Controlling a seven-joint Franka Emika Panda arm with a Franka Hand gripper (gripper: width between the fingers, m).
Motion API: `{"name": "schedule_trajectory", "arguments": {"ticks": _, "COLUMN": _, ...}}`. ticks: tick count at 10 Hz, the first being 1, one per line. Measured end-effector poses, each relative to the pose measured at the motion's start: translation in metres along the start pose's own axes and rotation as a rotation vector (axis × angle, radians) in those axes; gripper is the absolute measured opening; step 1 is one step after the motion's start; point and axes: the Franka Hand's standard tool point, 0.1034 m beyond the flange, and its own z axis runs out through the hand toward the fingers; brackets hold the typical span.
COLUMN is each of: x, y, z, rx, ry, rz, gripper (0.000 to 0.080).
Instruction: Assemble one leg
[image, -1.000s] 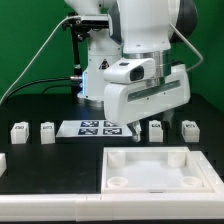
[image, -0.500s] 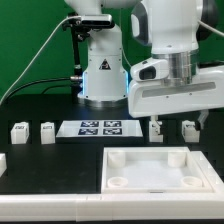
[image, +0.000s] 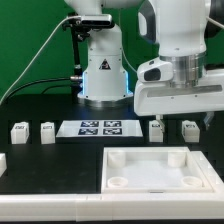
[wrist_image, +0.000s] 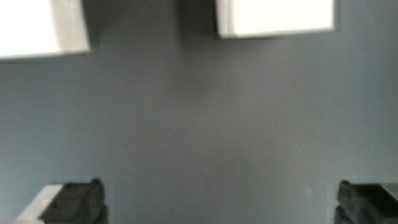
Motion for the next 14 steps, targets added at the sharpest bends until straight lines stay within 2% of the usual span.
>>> {"name": "schedule_trajectory", "arguments": {"ticks": 1, "x": 0.001, "y": 0.007, "z": 0.003, "rx": 0.008, "ry": -0.062, "rz": 0.051, "gripper": 0.0649}}
{"name": "schedule_trajectory", "arguments": {"ticks": 2, "x": -0.01, "y": 0.005, "z": 0.01, "rx": -0.011, "ry": -0.161, "rz": 0.117, "gripper": 0.0649}}
{"name": "schedule_trajectory", "arguments": {"ticks": 3, "x": -0.018, "y": -0.004, "z": 0.013, "rx": -0.025, "ry": -0.262, "rz": 0.107, "gripper": 0.0649}}
{"name": "schedule_trajectory", "arguments": {"ticks": 4, "x": -0.017, "y": -0.011, "z": 0.013, "rx": -0.019, "ry": -0.312, "rz": 0.114, "gripper": 0.0649}}
{"name": "schedule_trajectory", "arguments": {"ticks": 5, "x": -0.025, "y": -0.014, "z": 0.012, "rx": -0.024, "ry": -0.415, "rz": 0.108, "gripper": 0.0649}}
{"name": "schedule_trajectory", "arguments": {"ticks": 6, "x": -0.025, "y": -0.02, "z": 0.013, "rx": -0.001, "ry": -0.496, "rz": 0.076, "gripper": 0.0649}}
{"name": "schedule_trajectory", "arguments": {"ticks": 7, "x": -0.024, "y": -0.022, "z": 0.016, "rx": 0.015, "ry": -0.523, "rz": 0.029, "gripper": 0.0649}}
{"name": "schedule_trajectory", "arguments": {"ticks": 8, "x": -0.033, "y": -0.019, "z": 0.017, "rx": 0.034, "ry": -0.613, "rz": -0.036, "gripper": 0.0649}}
{"name": "schedule_trajectory", "arguments": {"ticks": 9, "x": -0.028, "y": -0.017, "z": 0.025, "rx": 0.07, "ry": -0.654, "rz": -0.099, "gripper": 0.0649}}
{"name": "schedule_trajectory", "arguments": {"ticks": 10, "x": -0.02, "y": -0.017, "z": 0.033, "rx": 0.096, "ry": -0.597, "rz": -0.16, "gripper": 0.0649}}
{"name": "schedule_trajectory", "arguments": {"ticks": 11, "x": -0.026, "y": -0.014, "z": 0.037, "rx": 0.093, "ry": -0.591, "rz": -0.158, "gripper": 0.0649}}
{"name": "schedule_trajectory", "arguments": {"ticks": 13, "x": -0.038, "y": -0.018, "z": 0.042, "rx": 0.043, "ry": -0.61, "rz": -0.044, "gripper": 0.0649}}
{"name": "schedule_trajectory", "arguments": {"ticks": 14, "x": -0.037, "y": -0.017, "z": 0.042, "rx": 0.051, "ry": -0.609, "rz": -0.068, "gripper": 0.0649}}
